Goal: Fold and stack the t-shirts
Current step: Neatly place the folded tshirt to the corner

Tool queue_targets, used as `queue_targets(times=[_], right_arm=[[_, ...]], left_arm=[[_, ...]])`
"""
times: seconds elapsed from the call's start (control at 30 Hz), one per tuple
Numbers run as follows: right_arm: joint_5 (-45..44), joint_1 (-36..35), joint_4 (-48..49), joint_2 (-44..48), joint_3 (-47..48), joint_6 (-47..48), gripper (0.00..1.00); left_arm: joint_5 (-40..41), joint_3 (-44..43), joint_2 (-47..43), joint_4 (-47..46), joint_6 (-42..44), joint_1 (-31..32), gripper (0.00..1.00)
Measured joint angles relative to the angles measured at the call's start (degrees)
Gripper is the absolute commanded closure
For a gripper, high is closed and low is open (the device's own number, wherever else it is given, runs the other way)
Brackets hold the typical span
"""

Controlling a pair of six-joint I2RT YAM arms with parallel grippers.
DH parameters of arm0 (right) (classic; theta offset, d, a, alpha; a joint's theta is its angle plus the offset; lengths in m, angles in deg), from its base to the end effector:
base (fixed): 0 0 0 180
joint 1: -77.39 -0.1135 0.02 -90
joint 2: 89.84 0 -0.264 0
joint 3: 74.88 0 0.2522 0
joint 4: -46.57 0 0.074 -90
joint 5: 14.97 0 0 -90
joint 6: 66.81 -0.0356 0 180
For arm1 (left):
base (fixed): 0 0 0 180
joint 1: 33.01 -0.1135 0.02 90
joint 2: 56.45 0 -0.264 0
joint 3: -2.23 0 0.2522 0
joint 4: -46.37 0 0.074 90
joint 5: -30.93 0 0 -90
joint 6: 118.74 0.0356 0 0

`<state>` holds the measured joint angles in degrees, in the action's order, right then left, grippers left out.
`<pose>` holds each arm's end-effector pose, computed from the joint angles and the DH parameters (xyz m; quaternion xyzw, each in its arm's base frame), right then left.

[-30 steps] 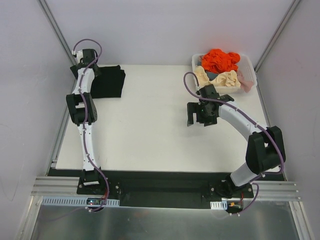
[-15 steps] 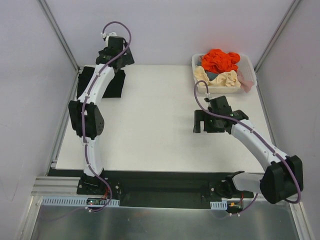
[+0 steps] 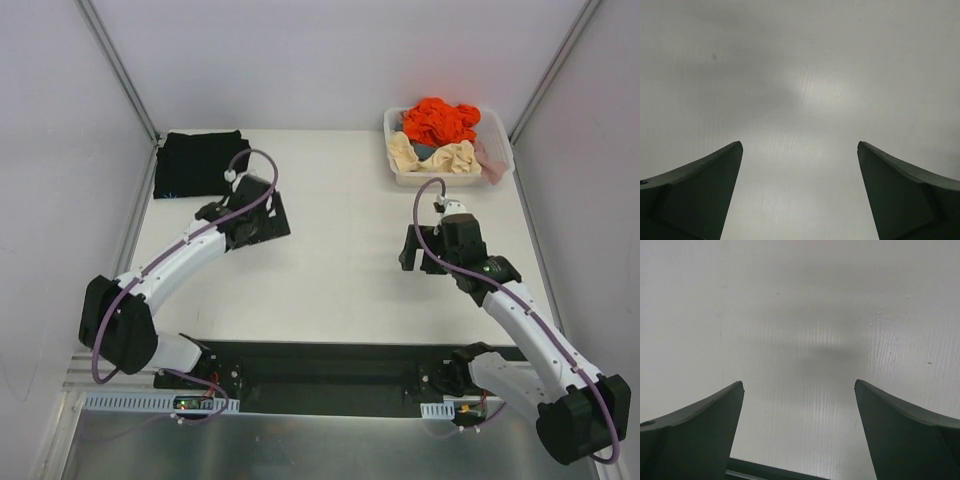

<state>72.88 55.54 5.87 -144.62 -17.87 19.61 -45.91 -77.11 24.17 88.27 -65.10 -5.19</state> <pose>0.1913 0.0753 0.2708 -0.1349 0.8903 0.0792 0.4277 0.2765 -0.1367 0.2940 -0.1133 0.9057 -0.1206 0.3903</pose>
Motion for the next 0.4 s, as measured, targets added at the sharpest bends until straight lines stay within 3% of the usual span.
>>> queue_targets(times=[0.13,0.4], right_arm=[[-1.9,0.0,3.7,4.0,-4.5,-0.9,0.03],[-5.7,0.0,8.3,9.9,-9.3,-3.4,0.03]], left_arm=[[1.4,9.5,-5.1,5.0,-4.0,0.5,0.01],[7.8,10.3,-16.5,6.4,-5.6,0.2,0.01]])
